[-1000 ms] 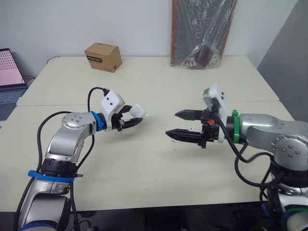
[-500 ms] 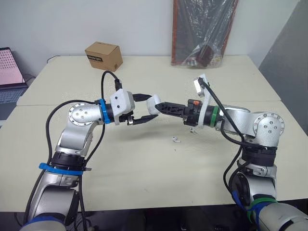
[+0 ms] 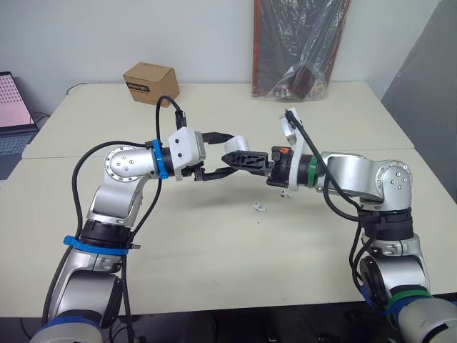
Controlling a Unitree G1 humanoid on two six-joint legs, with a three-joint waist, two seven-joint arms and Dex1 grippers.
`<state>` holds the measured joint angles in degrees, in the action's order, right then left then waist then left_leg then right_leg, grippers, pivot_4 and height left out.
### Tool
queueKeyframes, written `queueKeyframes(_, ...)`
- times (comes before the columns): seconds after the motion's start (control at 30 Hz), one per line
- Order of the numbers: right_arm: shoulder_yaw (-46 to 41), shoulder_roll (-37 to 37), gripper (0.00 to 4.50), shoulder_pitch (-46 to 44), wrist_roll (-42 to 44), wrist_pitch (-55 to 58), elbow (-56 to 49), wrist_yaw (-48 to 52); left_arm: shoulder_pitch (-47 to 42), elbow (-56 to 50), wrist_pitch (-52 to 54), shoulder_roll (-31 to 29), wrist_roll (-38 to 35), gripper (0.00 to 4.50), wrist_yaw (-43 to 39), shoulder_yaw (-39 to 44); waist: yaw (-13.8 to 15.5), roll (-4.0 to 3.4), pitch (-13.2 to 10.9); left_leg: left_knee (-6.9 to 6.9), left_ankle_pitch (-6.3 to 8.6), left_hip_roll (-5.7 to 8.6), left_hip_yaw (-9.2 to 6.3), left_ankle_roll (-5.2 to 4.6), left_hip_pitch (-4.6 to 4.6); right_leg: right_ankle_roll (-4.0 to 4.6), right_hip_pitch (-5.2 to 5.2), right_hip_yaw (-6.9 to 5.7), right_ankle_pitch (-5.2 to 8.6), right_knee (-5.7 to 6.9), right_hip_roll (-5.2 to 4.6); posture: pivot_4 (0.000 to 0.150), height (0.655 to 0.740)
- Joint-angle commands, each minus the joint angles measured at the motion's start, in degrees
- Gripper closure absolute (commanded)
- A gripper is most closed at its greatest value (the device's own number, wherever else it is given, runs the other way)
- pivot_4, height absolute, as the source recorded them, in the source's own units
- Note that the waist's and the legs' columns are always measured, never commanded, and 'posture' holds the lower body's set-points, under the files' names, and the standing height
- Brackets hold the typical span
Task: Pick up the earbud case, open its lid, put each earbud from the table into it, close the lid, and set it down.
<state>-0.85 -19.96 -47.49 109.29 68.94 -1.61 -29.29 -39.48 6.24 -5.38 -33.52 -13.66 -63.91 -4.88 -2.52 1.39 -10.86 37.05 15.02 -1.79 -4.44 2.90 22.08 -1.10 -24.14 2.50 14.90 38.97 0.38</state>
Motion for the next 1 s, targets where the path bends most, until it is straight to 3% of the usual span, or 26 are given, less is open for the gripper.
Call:
queueKeyframes(0.03, 0.8, -1.0, 0.6, -0.6, 1.8, -3.0, -2.2, 1.2, -1.2, -3.0, 0.4, -0.1, -1.0, 1.75, -0.3, 0.3, 0.0, 0.0, 0.0, 0.0, 0.0, 0.0, 0.0, 0.0, 0.0, 0.0, 0.0, 0.0, 0.0, 0.0, 0.0, 0.15, 0.74)
queueKeyframes(0.07, 1.1, -1.3, 0.88, -0.7, 1.7, -3.3, -2.1, 1.6, -0.9, -3.5, 0.9, -0.2, -1.2, 1.75, -0.4, 0.3, 0.0, 0.0, 0.0, 0.0, 0.0, 0.0, 0.0, 0.0, 0.0, 0.0, -0.01, 0.0, 0.0, 0.0, 0.0, 0.15, 0.74)
queueKeyframes(0.47, 2.6, -3.2, 0.88, -1.1, 0.7, -5.6, -1.7, 3.9, 0.5, -5.4, 2.8, -0.8, -1.7, 1.75, -0.8, 0.9, 0.2, 0.0, 0.0, 0.0, 0.0, -0.02, 0.0, 0.0, 0.02, 0.0, -0.02, 0.0, 0.0, -0.02, 0.02, 0.15, 0.74)
queueKeyframes(0.57, 2.7, -3.5, 1.48, -1.1, 0.7, -5.9, -1.6, 4.0, 0.4, -4.9, 2.6, -0.9, -1.7, 1.75, -0.9, 1.1, 0.2, 0.0, 0.0, 0.0, 0.0, -0.02, 0.0, 0.0, 0.02, 0.0, -0.02, 0.0, 0.0, -0.02, 0.02, 0.15, 0.74)
queueKeyframes(0.77, 3.2, -4.0, 3.7, -1.1, 1.2, -6.2, -1.5, 4.0, 0.4, -4.2, 2.3, -1.2, -1.5, 1.75, -0.8, 1.3, 0.2, 0.0, 0.0, 0.0, 0.0, -0.02, 0.0, 0.0, 0.02, 0.0, -0.02, 0.0, 0.01, -0.02, 0.02, 0.15, 0.74)
queueKeyframes(1.0, 3.7, -4.1, 3.73, -1.2, 1.7, -6.4, -1.6, 4.5, 0.3, -4.2, 3.2, -1.3, -1.4, 1.75, -0.5, 1.1, 0.2, 0.0, 0.0, -0.01, 0.0, -0.02, 0.0, 0.0, 0.03, -0.01, -0.03, 0.0, 0.01, -0.03, 0.02, 0.15, 0.74)
